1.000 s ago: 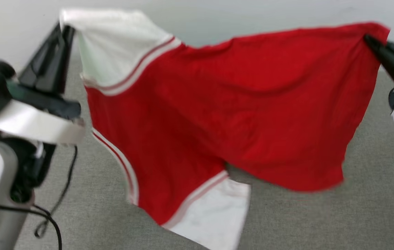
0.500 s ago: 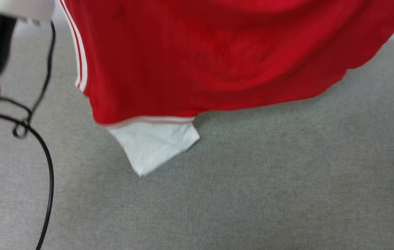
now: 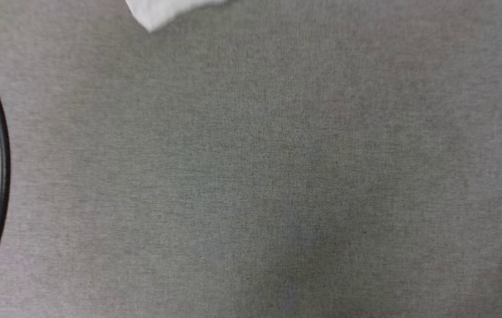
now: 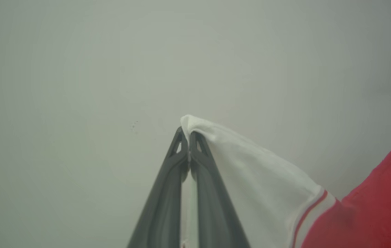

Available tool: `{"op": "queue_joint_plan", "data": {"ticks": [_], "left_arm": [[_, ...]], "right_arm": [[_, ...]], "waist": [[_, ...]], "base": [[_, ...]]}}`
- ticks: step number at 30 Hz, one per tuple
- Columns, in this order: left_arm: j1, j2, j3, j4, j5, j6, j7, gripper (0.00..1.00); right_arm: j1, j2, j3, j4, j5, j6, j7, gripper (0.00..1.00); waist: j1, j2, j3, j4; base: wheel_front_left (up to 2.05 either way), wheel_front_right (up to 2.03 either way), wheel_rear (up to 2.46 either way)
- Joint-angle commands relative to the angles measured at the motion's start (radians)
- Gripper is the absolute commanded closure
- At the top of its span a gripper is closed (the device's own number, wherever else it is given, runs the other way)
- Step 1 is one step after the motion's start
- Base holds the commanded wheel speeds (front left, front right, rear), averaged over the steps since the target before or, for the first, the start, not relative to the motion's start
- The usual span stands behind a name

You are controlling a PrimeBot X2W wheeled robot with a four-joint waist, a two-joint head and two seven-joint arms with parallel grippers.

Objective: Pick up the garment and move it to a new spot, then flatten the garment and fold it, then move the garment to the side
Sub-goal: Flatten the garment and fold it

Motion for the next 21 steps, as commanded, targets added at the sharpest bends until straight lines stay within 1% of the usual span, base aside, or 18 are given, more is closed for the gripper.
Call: {"op": "queue_joint_plan", "data": {"ticks": [1,3,5,8,11,17,18,21], "left_arm": [[-0.062,-0.008,-0.007,0.041,0.008,-0.005,-0.018,1.0],[-0.138,-0.011,-0.007,0.104,0.011,-0.009,-0.045,1.0],[-0.17,-0.014,-0.014,0.141,0.013,-0.013,-0.059,1.0],[-0.202,-0.012,-0.023,0.187,0.005,-0.016,-0.082,1.0],[-0.199,-0.009,-0.043,0.227,-0.001,-0.02,-0.099,1.0],[-0.116,0.003,-0.084,0.28,-0.023,-0.022,-0.152,1.0],[-0.041,0.013,-0.097,0.287,-0.046,-0.022,-0.181,1.0],[0.063,0.021,-0.1,0.276,-0.072,-0.023,-0.207,1.0]], "right_arm": [[-0.07,0.015,0.016,0.037,-0.012,-0.001,-0.023,1.0],[-0.159,0.027,0.039,0.099,-0.018,-0.001,-0.063,1.0],[-0.202,0.032,0.053,0.139,-0.022,-0.001,-0.093,1.0],[-0.246,0.036,0.084,0.194,-0.022,-0.001,-0.122,1.0],[-0.261,0.033,0.119,0.239,-0.01,-0.001,-0.147,1.0],[-0.202,0.024,0.198,0.306,0.041,-0.001,-0.201,1.0],[-0.143,0.019,0.234,0.329,0.077,-0.001,-0.231,1.0],[-0.058,0.009,0.277,0.338,0.116,-0.001,-0.263,1.0]], "waist": [[-0.0003,0.0,0.06,-0.008],[-0.0003,0.0,0.078,-0.008],[-0.0003,0.0,0.085,-0.007],[-0.0003,0.0,0.098,-0.005],[-0.0003,0.0,0.113,-0.001],[-0.0003,0.0,0.129,-0.002],[-0.0003,0.0,0.117,-0.003],[-0.0003,0.0,0.092,-0.002]], "base": [[0.0,0.0,0.0],[0.0,0.0,0.0],[0.0,0.0,0.0],[0.0,0.0,0.0],[0.0,0.0,0.0],[0.0,0.0,0.0],[0.0,0.0,0.0],[0.0,0.0,0.0]]}}
